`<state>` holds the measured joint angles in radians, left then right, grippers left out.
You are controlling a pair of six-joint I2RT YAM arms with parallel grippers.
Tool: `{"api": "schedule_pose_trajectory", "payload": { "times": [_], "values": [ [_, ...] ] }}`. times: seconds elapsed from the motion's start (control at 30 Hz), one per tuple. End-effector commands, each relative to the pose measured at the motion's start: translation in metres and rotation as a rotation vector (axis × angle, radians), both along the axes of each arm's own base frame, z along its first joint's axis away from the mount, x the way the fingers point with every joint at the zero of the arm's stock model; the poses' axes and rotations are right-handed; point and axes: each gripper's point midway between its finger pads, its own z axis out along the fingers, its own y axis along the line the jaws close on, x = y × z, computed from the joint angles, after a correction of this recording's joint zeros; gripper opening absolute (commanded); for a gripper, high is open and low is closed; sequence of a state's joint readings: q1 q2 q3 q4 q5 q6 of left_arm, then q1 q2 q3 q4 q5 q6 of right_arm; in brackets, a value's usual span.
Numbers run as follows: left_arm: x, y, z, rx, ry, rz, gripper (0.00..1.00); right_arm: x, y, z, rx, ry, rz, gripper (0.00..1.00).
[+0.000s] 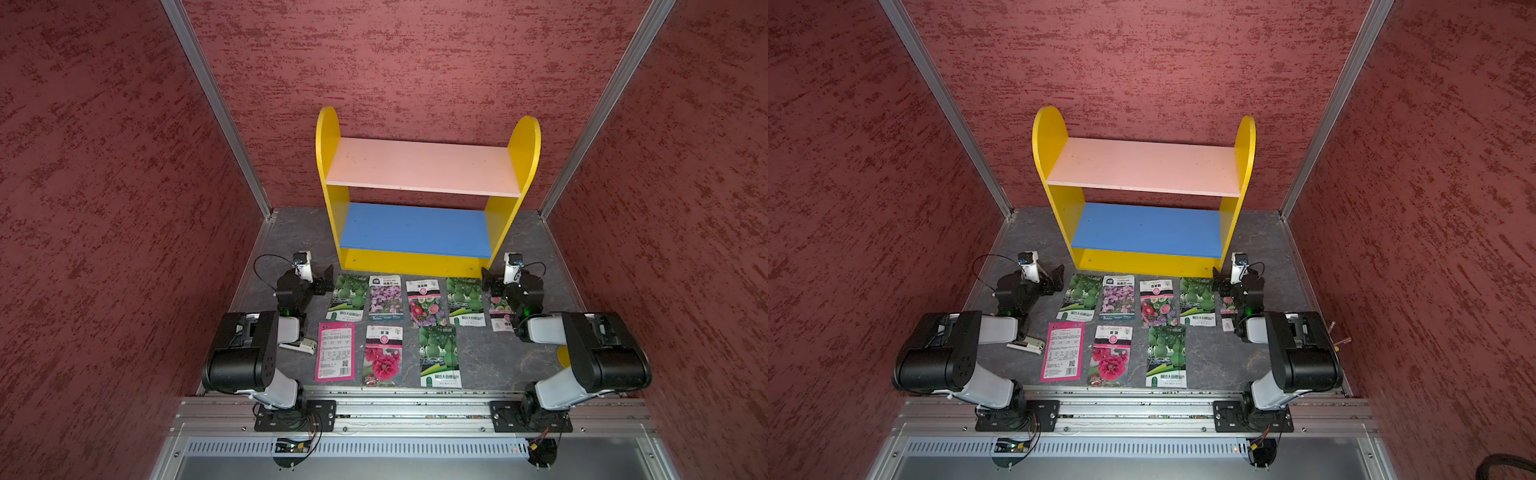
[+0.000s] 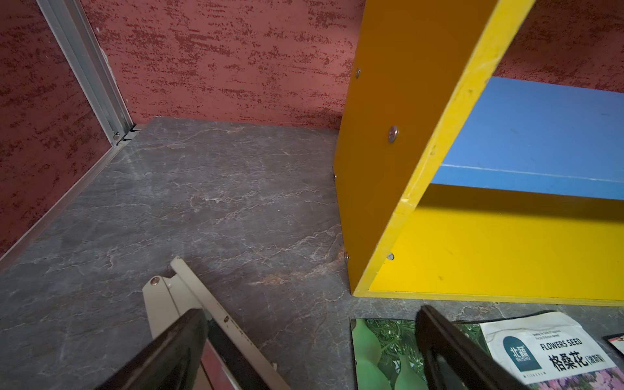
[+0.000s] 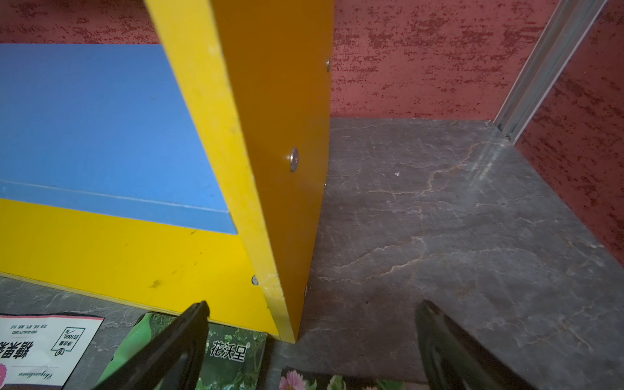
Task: Take the seed bag off the shelf
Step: Reset both arms
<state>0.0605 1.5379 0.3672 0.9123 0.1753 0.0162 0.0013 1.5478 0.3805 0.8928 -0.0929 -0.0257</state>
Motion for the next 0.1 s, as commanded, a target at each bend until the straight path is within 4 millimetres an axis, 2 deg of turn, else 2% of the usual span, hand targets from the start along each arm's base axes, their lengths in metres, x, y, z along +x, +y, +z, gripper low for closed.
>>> {"api": "schedule_pose_trajectory", "payload": {
  "times": [0.0,0.07],
  "values": [
    [0.0016,-0.0001,0.0028,0.015,-0.009,0.002,1.0,0.0044,-0.0056,0.0074,0.004,-0.024,-0.026,0.99],
    [0.0016,-0.0006,0.0034,0.015,-0.01,0.0,1.0,0.0036,-0.0057,0.0078,0.005,-0.028,-0.026,0.98]
  ]
}}
